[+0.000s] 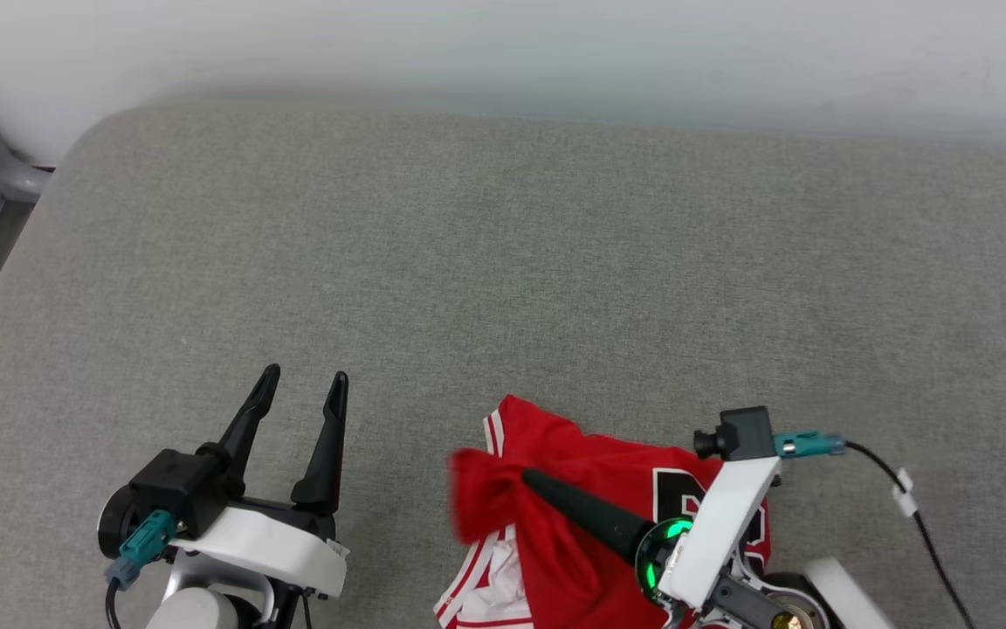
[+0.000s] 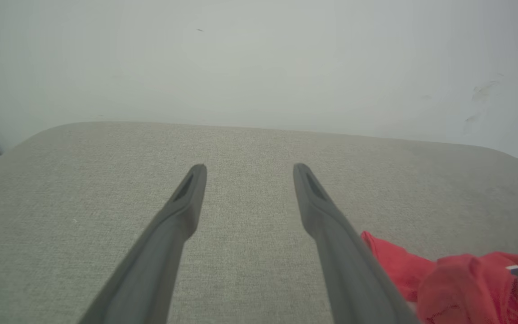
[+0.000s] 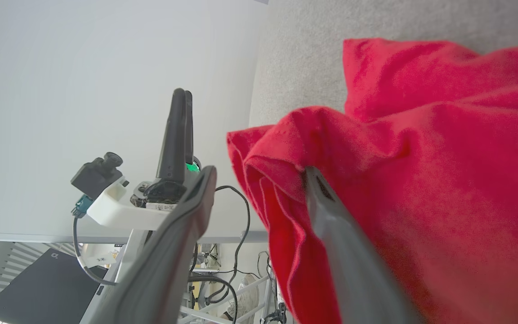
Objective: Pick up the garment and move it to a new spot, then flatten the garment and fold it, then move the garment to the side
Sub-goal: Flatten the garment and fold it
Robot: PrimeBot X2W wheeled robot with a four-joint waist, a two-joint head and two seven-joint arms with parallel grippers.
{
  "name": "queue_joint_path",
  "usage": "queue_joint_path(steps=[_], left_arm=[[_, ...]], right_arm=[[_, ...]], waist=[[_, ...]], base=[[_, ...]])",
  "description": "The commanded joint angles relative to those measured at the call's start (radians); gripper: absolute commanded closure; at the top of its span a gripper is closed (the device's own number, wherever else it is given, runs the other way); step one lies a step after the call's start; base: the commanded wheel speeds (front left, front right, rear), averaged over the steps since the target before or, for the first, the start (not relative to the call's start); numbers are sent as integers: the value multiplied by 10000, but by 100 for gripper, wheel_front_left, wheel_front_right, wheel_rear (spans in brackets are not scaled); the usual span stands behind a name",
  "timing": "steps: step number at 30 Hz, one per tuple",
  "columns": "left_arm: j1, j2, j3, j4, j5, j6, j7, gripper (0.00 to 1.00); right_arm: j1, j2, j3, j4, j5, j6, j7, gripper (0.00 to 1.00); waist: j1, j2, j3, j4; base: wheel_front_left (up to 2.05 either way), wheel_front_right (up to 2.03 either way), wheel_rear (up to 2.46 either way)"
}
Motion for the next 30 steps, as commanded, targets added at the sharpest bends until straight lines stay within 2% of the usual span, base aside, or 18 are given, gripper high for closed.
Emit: queue_joint_path(steps=[1, 7, 13, 17, 22, 25, 30], left_arm=[[-22, -24, 28, 13, 35, -11, -58, 0], [146, 37, 37, 5, 112, 8, -63, 0], [288, 74, 72, 0, 155, 153, -68, 0], [416, 59, 135, -4, 217, 339, -71, 0], [565, 24, 253, 56, 247, 514, -75, 0], [615, 34, 358, 71, 379, 655, -78, 0], [763, -12, 519, 53, 525, 754, -80, 0]], right_arm=[[-82, -202, 74, -288, -172, -3, -235, 0], [18, -1150, -75, -805, -1789, -1, -1947, 0], [346, -1724, -1419, -288, -4397, -1, -3652, 0], [750, -1586, -2970, -229, -6543, -3, -4374, 0], [1374, -964, -4675, -1190, -9162, -1, -5049, 0], [1747, -548, -5069, -2051, -10295, -3, -5291, 0], [2479, -169, -5062, -3214, -11433, -3, -5304, 0]], waist=[[-1, 0, -65, -70], [-1, 0, -272, -343], [-1, 0, -486, -618], [-1, 0, -649, -770], [-1, 0, -867, -897], [-1, 0, -982, -957], [-1, 0, -1233, -1030]], base=[[0, 0, 0], [0, 0, 0], [0, 0, 0], [0, 0, 0], [0, 0, 0], [0, 0, 0], [0, 0, 0]])
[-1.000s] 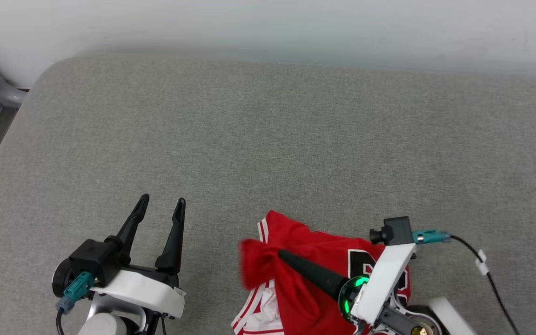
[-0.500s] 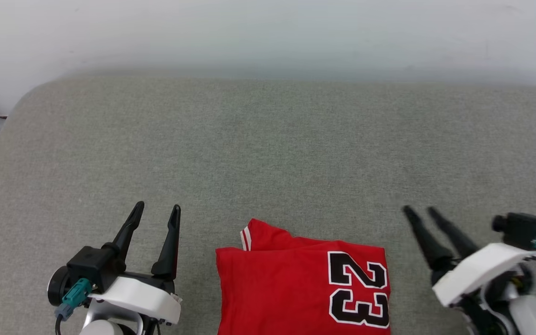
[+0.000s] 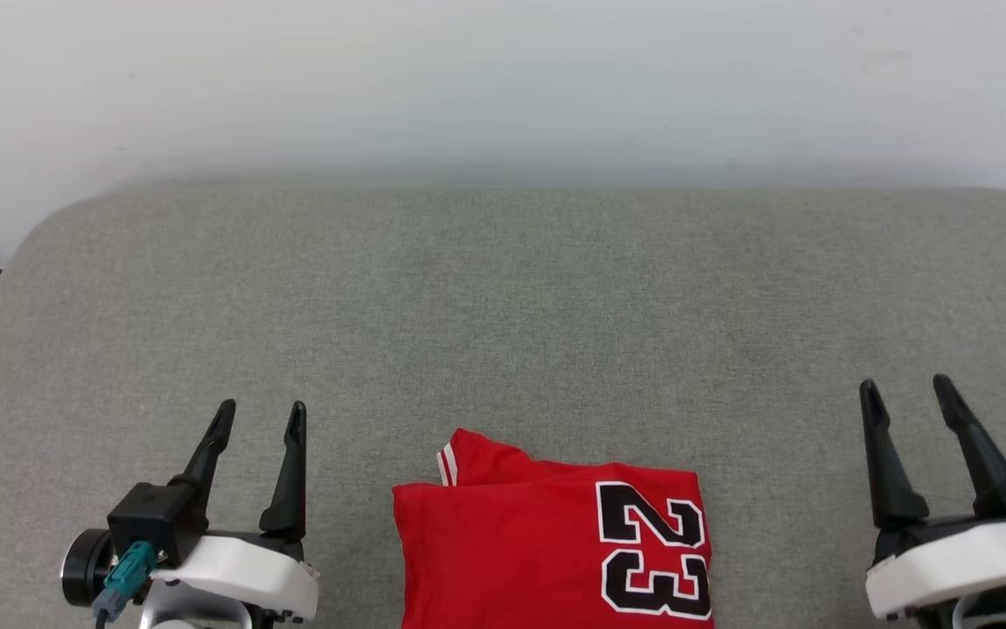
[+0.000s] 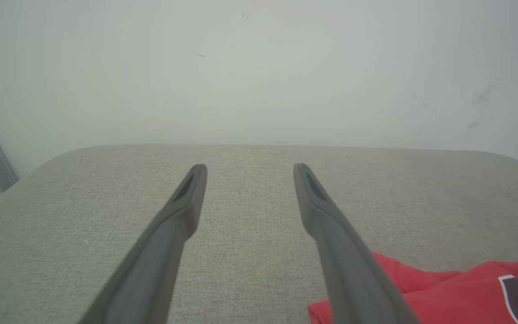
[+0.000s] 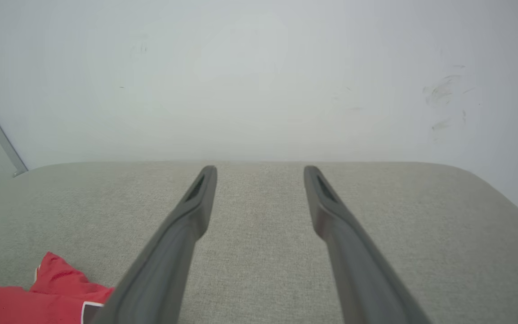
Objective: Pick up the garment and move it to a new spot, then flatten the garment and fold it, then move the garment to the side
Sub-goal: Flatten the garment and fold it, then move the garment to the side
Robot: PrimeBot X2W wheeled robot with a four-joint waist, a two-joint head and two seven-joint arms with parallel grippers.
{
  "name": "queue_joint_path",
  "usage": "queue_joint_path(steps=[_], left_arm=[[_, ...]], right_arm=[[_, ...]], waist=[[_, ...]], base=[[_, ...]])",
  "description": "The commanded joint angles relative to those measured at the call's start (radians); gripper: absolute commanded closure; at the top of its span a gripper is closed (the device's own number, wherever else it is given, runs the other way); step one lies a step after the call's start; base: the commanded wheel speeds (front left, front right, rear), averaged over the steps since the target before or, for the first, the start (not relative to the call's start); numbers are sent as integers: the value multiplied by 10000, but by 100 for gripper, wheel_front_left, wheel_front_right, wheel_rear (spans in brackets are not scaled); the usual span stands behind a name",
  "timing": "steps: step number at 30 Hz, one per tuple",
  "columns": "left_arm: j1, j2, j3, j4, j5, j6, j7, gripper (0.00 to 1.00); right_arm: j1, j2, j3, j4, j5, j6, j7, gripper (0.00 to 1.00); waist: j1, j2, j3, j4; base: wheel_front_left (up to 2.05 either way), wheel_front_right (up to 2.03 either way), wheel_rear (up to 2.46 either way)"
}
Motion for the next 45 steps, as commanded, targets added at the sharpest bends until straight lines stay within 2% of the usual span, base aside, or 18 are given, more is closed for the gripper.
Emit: queue_joint_path(steps=[1, 8, 20, 25, 29, 33, 37, 40, 45], left_arm=[[184, -32, 73, -6, 72, 44, -67, 0], [423, -45, 276, 97, 233, 51, -68, 0], [565, -173, 338, 343, 287, -67, -69, 0], [483, -204, 349, 428, 295, -146, -69, 0], [322, -251, 396, 401, 294, -190, -70, 0], [104, -333, 454, 278, 310, -282, -70, 0], [-120, -476, 497, 131, 364, -385, -68, 0], [-242, -576, 535, 47, 428, -466, -68, 0], [-450, -780, 602, -15, 498, -634, -59, 0]], right_arm=[[376, 137, 53, -325, -267, -5, 16, 0], [1514, 420, 268, -1209, -614, -5, 422, 0], [1816, 508, 196, -1537, -609, -5, 728, 0], [1845, 508, 72, -1546, -376, -5, 902, 0], [1850, 504, -390, -1324, 427, -5, 1283, 0], [1874, 506, -1060, -745, 1538, -5, 2184, 0], [1833, 505, -1478, 51, 2579, -5, 3629, 0], [1687, 504, -1374, 534, 3337, -5, 4901, 0], [1426, 501, -624, 919, 4313, -5, 6568, 0]], waist=[[0, 0, -139, -43], [0, 0, -402, -112], [0, 0, -525, -168], [0, 0, -511, -138], [0, 0, -399, -73], [0, 0, -177, 114], [0, 0, 92, 389], [0, 0, 273, 602], [0, 0, 649, 940]], base=[[0, 0, 0], [0, 0, 0], [0, 0, 0], [0, 0, 0], [0, 0, 0], [0, 0, 0], [0, 0, 0], [0, 0, 0], [0, 0, 0]])
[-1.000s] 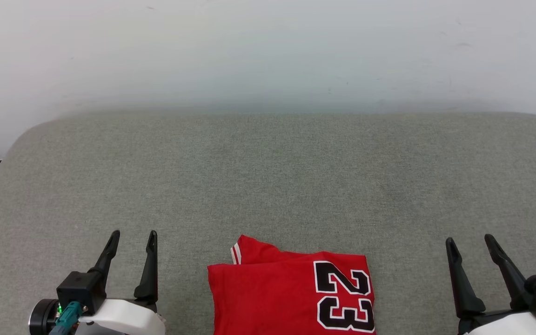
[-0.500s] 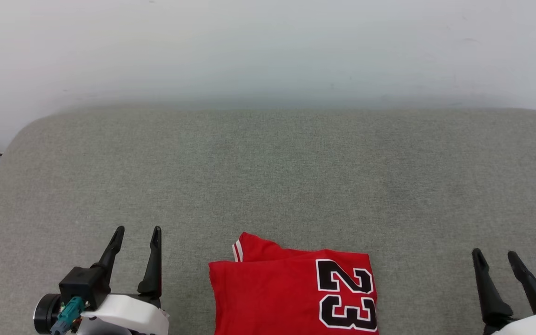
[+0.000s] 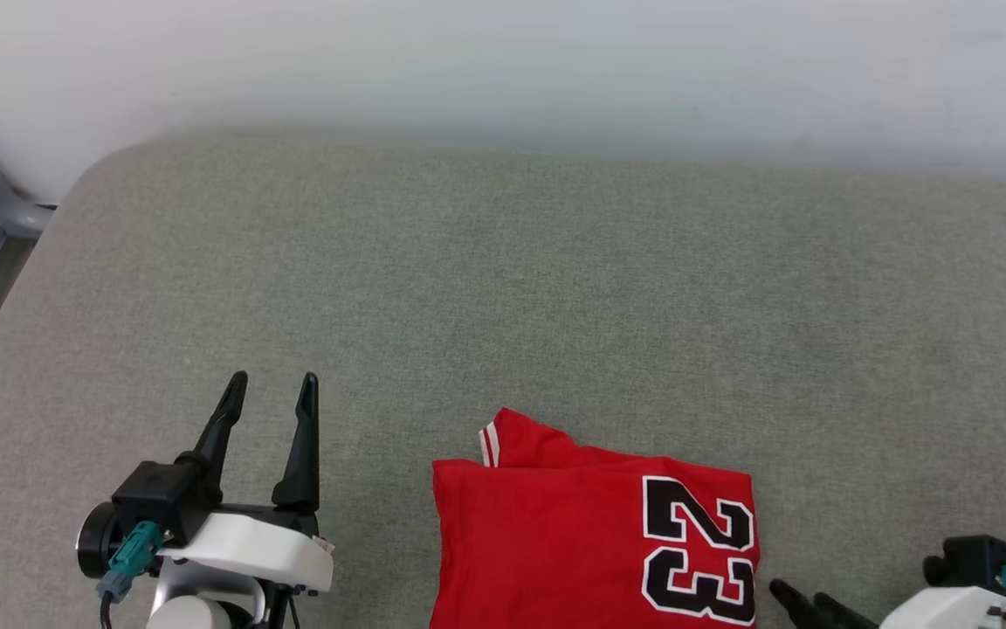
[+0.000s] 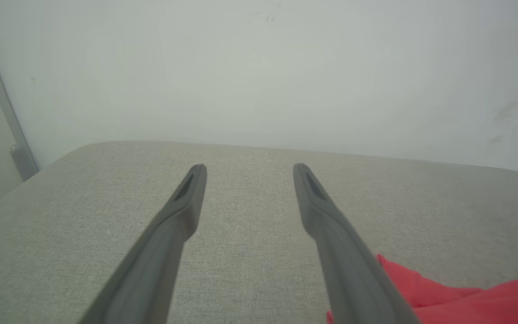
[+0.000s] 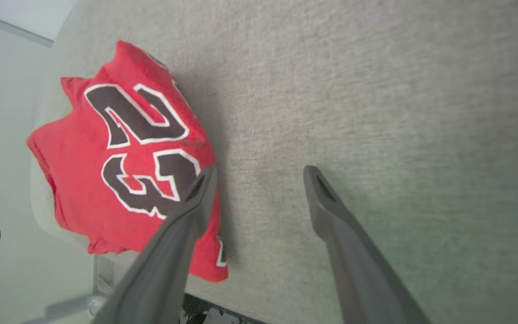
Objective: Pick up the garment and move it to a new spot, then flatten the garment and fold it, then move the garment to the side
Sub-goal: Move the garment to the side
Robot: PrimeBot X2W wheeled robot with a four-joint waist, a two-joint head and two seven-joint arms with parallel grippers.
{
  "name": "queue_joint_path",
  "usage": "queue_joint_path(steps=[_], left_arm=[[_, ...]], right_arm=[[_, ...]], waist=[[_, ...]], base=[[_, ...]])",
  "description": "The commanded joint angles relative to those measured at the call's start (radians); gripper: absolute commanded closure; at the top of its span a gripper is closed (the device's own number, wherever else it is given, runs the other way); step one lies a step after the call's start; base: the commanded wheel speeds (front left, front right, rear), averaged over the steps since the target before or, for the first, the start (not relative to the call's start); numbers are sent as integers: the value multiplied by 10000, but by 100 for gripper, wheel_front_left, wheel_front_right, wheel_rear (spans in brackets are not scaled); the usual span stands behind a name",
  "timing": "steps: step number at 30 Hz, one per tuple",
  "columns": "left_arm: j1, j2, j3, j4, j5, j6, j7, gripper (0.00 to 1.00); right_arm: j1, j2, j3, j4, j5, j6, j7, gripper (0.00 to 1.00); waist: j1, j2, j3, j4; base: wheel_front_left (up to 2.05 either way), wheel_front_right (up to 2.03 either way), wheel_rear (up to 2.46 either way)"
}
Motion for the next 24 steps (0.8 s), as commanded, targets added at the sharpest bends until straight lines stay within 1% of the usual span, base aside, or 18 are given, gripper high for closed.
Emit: queue_joint_path(steps=[1, 7, 10, 13, 14, 15, 16, 24], left_arm=[[-226, -78, 45, -33, 68, -58, -46, 0], [-452, -284, 218, -19, 157, -271, -46, 0], [-519, -379, 313, 34, 247, -361, -46, 0], [-575, -439, 415, 67, 307, -440, -46, 0], [-579, -471, 449, 79, 340, -462, -46, 0], [-575, -497, 487, 94, 349, -498, -46, 0], [-569, -517, 526, 110, 358, -525, -46, 0], [-383, -654, 707, 274, 567, -647, -46, 0]], right_arm=[[-245, 15, 213, 20, 247, -5, 220, 0], [-816, -67, 1030, 584, 949, -6, 865, 0], [-943, -133, 1336, 1138, 967, -12, 1274, 0], [-1112, -185, 1557, 1466, 912, -14, 1369, 0], [-1170, -195, 1608, 1556, 900, -15, 1362, 53], [-1250, -189, 1666, 1611, 945, -15, 1332, 82], [-1291, -193, 1720, 1644, 986, -15, 1324, 100], [-1574, -651, 2008, 1184, 918, -11, 965, 100]], waist=[[0, 0, 273, 218], [0, 0, 768, 546], [0, 0, 895, 673], [0, 0, 993, 724], [0, 0, 1014, 731], [0, 0, 1029, 732], [0, 0, 1033, 727], [0, 0, 593, 447]], base=[[0, 0, 0], [0, 0, 0], [0, 0, 0], [0, 0, 0], [0, 0, 0], [0, 0, 0], [0, 0, 0], [0, 0, 0]])
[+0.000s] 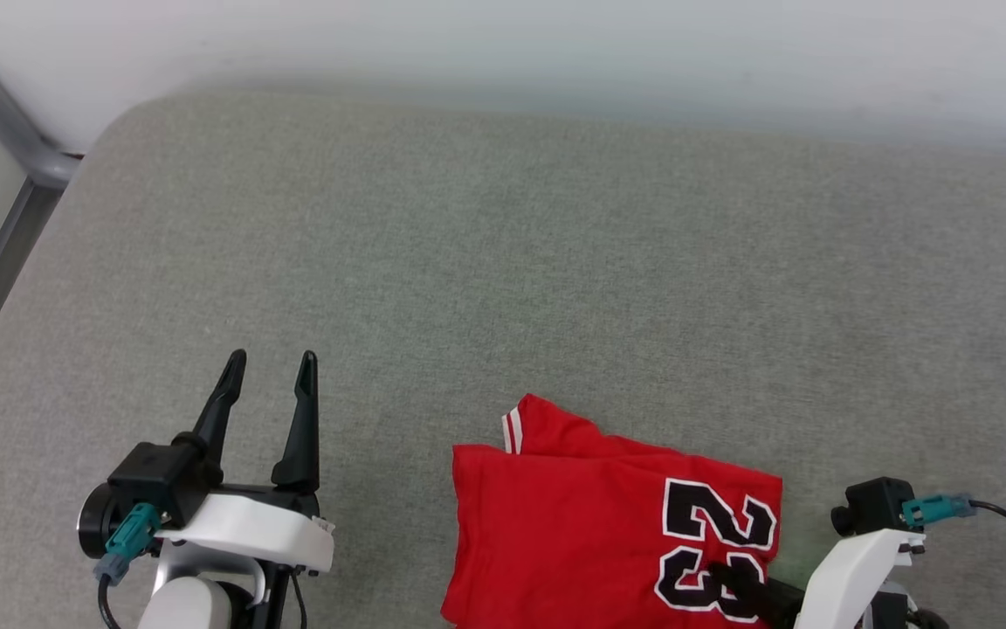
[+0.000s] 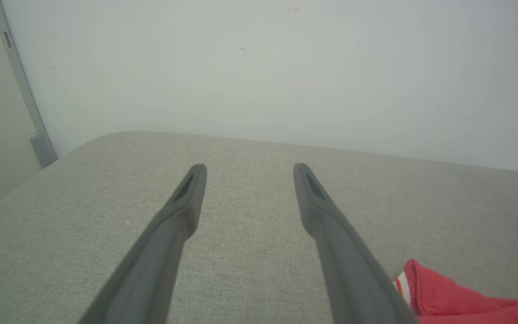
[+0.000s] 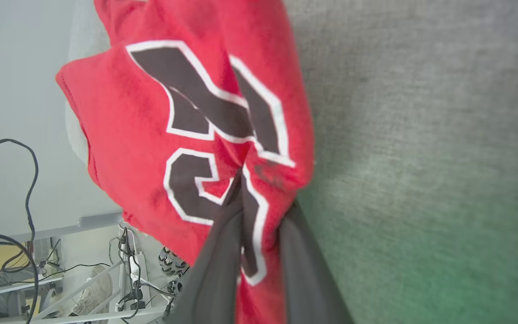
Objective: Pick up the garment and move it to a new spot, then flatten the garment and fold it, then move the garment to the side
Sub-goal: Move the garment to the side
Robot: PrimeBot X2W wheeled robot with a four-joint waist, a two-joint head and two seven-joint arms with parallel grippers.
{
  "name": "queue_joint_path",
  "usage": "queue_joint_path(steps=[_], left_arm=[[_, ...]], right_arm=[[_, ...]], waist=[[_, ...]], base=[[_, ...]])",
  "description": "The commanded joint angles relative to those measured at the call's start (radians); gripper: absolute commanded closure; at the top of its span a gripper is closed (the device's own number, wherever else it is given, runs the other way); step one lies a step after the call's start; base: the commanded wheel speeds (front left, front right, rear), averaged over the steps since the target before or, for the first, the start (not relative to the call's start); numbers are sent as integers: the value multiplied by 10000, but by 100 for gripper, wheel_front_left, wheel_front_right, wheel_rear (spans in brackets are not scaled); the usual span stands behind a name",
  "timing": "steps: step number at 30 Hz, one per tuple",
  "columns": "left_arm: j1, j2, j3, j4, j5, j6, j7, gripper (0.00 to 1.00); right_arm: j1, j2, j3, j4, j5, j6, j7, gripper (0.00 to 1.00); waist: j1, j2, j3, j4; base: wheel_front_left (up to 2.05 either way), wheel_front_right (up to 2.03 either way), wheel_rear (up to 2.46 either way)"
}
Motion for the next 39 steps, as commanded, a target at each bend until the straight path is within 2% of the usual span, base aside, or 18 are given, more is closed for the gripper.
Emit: queue_joint_path(steps=[1, 6, 14, 19, 26, 34, 39], left_arm=[[136, -25, 33, 14, 96, -45, -46, 0], [436, 18, 139, -28, 196, -68, -45, 0], [468, 178, 205, -415, 336, -119, -36, 0], [142, 372, 258, -705, 401, -102, -34, 0], [-437, 764, 253, -1240, 450, -147, 95, 0], [-1179, 1267, -63, -1961, 513, -259, 561, 0], [-1885, 1627, -355, -2573, 567, -337, 904, 0]], right_arm=[[-38, -207, 76, -132, -157, -19, -78, 100], [-169, -739, 173, -726, -804, -15, -34, 100], [-444, -1638, -417, -1295, -2315, -14, 315, 100], [-988, -1606, -837, -1205, -2841, -14, 108, 100], [-2475, -1667, -1043, -188, -3327, -14, -778, 100], [-4152, -1977, -1727, 1171, -4324, -14, -1761, 100], [-5219, -2167, -2875, 1958, -5031, -15, -2364, 100]], waist=[[0, 0, -236, -197], [0, 0, -668, -871], [0, 0, -501, -2625], [0, 0, 133, -3694], [0, 0, 1360, -4830], [0, 0, 2489, -5321], [0, 0, 3306, -5250]], base=[[0, 0, 0], [0, 0, 0], [0, 0, 0], [0, 0, 0], [0, 0, 0], [0, 0, 0], [0, 0, 0]])
